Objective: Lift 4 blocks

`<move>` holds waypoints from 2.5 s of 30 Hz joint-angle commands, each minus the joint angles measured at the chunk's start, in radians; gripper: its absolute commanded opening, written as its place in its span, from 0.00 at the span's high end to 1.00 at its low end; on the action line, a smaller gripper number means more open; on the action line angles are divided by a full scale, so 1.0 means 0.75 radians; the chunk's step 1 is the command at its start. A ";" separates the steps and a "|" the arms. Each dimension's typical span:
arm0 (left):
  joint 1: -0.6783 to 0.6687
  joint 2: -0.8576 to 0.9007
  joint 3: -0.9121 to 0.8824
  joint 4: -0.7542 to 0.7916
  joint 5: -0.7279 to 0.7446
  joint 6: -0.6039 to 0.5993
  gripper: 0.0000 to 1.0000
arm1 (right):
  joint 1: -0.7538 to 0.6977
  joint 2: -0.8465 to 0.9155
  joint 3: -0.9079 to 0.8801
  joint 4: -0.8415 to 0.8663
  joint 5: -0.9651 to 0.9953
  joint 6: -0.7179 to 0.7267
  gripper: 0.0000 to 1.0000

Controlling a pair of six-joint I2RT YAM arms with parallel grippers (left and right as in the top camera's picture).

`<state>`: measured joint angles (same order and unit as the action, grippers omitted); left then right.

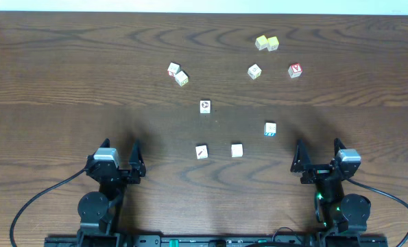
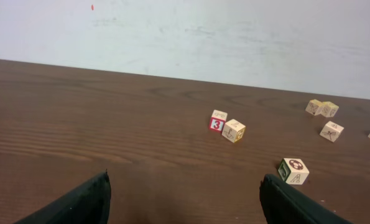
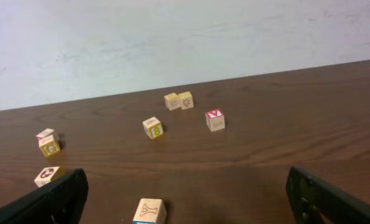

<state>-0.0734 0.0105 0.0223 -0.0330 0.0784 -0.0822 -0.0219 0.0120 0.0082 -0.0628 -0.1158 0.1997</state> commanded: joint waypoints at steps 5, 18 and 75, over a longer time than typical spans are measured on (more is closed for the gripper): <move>0.007 -0.009 -0.024 -0.044 -0.001 -0.012 0.23 | -0.011 -0.007 -0.004 -0.003 0.004 -0.019 0.01; 0.007 -0.009 -0.024 -0.044 -0.002 -0.007 0.23 | -0.011 -0.007 -0.004 -0.002 0.003 -0.018 0.01; -0.454 2.005 1.609 -1.230 0.090 -0.368 0.23 | 0.385 1.850 1.471 -1.188 -0.198 0.172 0.01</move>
<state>-0.3901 1.4742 1.2087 -0.9813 0.2230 -0.3103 0.2363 1.3586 1.0599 -0.9390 -0.3752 0.3222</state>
